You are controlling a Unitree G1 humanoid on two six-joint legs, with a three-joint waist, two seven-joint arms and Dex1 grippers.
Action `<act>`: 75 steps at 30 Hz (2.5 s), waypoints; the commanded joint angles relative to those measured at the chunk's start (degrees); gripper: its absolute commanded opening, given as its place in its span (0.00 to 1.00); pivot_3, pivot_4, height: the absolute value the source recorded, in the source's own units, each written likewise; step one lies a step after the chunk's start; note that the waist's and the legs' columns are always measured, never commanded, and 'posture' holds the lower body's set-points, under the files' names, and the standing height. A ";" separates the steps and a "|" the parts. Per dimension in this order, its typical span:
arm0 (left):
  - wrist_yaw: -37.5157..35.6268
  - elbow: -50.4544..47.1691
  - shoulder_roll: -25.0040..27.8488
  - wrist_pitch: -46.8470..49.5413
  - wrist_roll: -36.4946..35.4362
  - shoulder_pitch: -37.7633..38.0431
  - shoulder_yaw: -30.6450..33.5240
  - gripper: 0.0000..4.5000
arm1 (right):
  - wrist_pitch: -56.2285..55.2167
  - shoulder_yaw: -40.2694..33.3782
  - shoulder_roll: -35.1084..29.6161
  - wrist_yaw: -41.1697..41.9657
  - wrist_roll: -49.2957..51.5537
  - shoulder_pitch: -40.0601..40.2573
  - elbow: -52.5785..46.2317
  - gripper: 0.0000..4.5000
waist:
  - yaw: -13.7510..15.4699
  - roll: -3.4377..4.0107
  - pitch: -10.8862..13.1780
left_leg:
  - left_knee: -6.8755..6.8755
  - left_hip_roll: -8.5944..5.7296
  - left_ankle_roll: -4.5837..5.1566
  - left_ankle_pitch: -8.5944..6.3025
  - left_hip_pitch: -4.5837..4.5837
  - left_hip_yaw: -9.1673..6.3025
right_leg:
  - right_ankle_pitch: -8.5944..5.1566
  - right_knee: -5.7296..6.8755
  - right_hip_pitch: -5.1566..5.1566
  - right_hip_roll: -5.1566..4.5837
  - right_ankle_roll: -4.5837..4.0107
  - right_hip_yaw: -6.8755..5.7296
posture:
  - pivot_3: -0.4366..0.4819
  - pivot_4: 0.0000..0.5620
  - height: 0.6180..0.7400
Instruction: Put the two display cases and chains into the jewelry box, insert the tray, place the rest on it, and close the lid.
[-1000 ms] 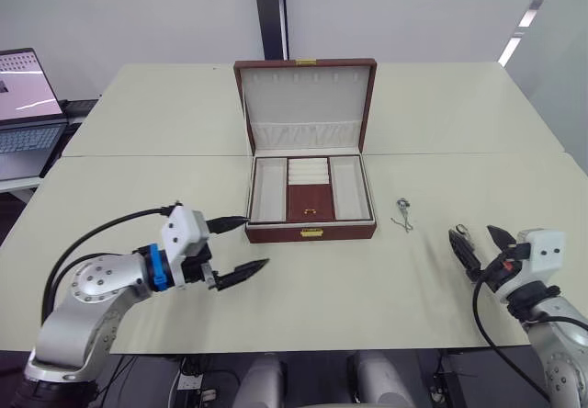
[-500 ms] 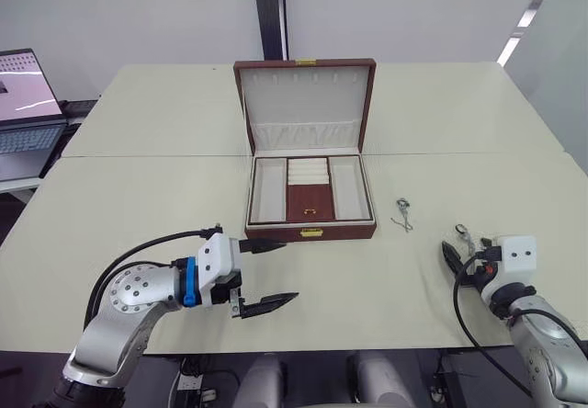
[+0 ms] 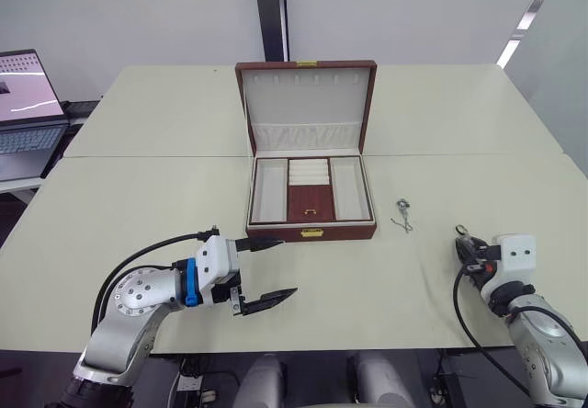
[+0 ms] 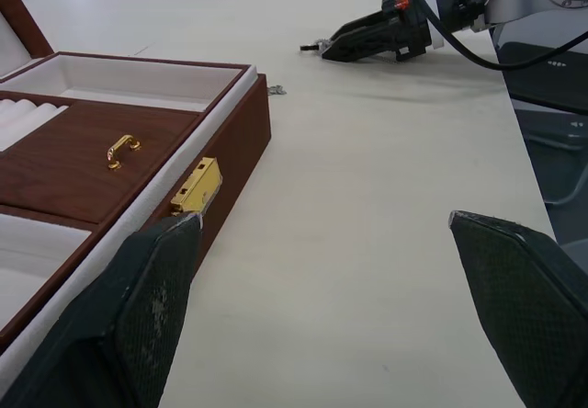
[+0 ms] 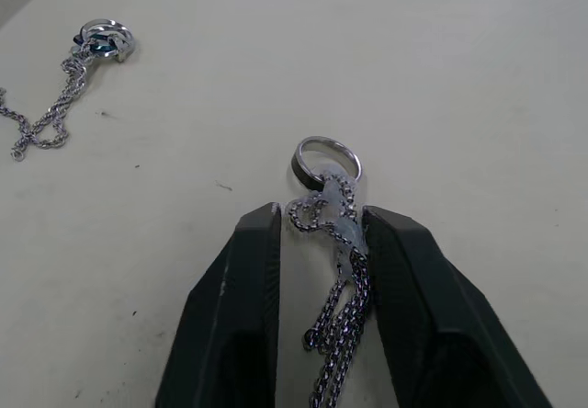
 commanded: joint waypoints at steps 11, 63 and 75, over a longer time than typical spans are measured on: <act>2.65 -4.80 -0.13 3.80 -2.60 -1.56 1.03 1.00 | -0.77 -1.70 -1.32 5.90 6.48 0.50 -6.94 0.01 | -0.09 0.07 0.04 | 0.00 0.01 0.00 0.00 0.01 0.00 | 0.00 0.00 0.02 0.00 0.00 0.01 | 0.48 0.27 1.00; 42.34 -33.58 -16.00 15.51 -3.91 26.13 17.03 1.00 | 5.92 32.11 18.57 23.50 2.69 -55.20 23.72 0.01 | -0.20 0.03 0.08 | -0.01 0.03 -0.02 0.01 -0.27 -0.06 | 0.00 0.02 -0.38 0.02 -0.03 -0.05 | 0.48 0.27 1.00; 38.99 -30.52 -16.38 12.24 -3.65 28.20 17.30 1.00 | 5.80 32.17 19.88 21.90 -1.35 -54.67 25.90 0.01 | -0.20 0.03 0.09 | -0.02 0.03 -0.02 0.01 -0.27 -0.05 | -0.01 0.02 -0.39 0.02 -0.03 -0.04 | 0.48 0.27 1.00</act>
